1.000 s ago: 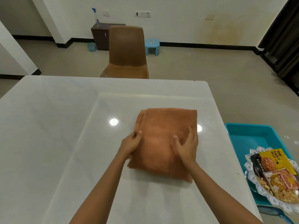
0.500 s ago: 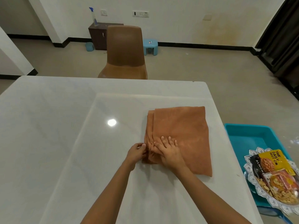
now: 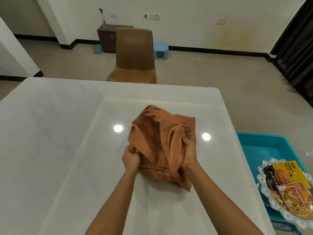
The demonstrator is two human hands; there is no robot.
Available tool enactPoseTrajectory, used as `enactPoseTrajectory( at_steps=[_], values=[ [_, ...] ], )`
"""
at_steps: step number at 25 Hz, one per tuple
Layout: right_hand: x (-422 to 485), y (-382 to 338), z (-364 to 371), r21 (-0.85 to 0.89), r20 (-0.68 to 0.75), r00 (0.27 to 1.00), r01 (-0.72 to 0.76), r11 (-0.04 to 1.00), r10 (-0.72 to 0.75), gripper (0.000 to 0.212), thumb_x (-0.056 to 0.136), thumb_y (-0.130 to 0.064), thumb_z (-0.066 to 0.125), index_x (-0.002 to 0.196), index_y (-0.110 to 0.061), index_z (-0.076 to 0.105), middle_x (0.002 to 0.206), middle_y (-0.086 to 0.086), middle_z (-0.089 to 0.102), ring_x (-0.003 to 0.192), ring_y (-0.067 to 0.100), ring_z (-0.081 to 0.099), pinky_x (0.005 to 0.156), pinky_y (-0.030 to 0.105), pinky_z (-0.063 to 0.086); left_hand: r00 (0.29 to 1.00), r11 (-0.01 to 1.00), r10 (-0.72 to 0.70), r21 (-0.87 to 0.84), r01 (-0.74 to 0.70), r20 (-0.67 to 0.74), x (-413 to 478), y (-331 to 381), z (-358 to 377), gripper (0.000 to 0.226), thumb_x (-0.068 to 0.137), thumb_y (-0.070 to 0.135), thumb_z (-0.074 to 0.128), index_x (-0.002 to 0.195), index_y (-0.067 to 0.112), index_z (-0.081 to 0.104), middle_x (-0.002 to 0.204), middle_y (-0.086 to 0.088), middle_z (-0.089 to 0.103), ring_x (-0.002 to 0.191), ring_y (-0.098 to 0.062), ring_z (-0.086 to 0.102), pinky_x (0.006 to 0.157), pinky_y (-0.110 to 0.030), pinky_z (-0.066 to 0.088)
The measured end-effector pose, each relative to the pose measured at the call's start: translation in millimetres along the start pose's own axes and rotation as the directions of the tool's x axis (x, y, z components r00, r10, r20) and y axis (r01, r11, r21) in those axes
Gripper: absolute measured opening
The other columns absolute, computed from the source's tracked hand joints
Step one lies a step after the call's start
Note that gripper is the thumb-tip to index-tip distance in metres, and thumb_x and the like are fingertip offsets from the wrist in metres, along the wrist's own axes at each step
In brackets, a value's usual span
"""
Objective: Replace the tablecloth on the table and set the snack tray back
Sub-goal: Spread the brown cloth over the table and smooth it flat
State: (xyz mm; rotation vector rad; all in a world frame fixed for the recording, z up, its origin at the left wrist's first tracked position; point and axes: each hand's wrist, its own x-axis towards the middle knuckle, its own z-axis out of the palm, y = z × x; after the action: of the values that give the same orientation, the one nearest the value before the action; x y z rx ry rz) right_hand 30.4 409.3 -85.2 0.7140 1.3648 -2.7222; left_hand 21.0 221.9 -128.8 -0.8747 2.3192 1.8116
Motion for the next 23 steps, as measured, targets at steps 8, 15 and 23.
enactPoseTrajectory(
  at_steps=[8, 15, 23],
  values=[
    [2, -30, -86, 0.209, -0.243, 0.967, 0.125, 0.97, -0.072, 0.016, 0.089, -0.03, 0.057, 0.1, -0.027, 0.069, 0.087, -0.001, 0.073, 0.082, 0.016, 0.069, 0.068, 0.027, 0.058, 0.966, 0.943, 0.254, 0.236, -0.235, -0.053, 25, -7, -81, 0.028, 0.087, 0.027, 0.063, 0.111, 0.02, 0.049, 0.098, -0.002, 0.061, 0.093, -0.031, 0.061, 0.083, -0.044, 0.051],
    [-10, -21, -84, -0.086, -0.319, 0.947, -0.059, 0.995, 0.028, 0.069, 0.079, -0.082, 0.027, 0.111, -0.031, 0.06, 0.114, 0.001, 0.064, 0.103, 0.019, 0.058, 0.089, 0.037, 0.048, 0.852, 0.564, 0.405, 0.642, -0.519, 0.333, 26, 0, -67, 0.114, 0.057, 0.09, 0.045, 0.148, 0.025, 0.024, 0.159, -0.002, 0.014, 0.147, -0.024, 0.007, 0.107, -0.048, -0.022],
    [-5, -23, -98, -0.72, -0.092, 0.99, 0.01, 0.694, -0.109, 0.089, 0.056, -0.016, 0.074, 0.134, -0.022, 0.033, 0.124, 0.005, 0.052, 0.098, 0.015, 0.056, 0.07, 0.024, 0.048, 0.865, 0.609, 0.455, 0.633, -0.477, 0.213, 17, 34, -63, 0.021, 0.095, 0.018, 0.044, 0.112, 0.02, 0.055, 0.104, -0.005, 0.065, 0.096, -0.03, 0.061, 0.076, -0.039, 0.046]
  ],
)
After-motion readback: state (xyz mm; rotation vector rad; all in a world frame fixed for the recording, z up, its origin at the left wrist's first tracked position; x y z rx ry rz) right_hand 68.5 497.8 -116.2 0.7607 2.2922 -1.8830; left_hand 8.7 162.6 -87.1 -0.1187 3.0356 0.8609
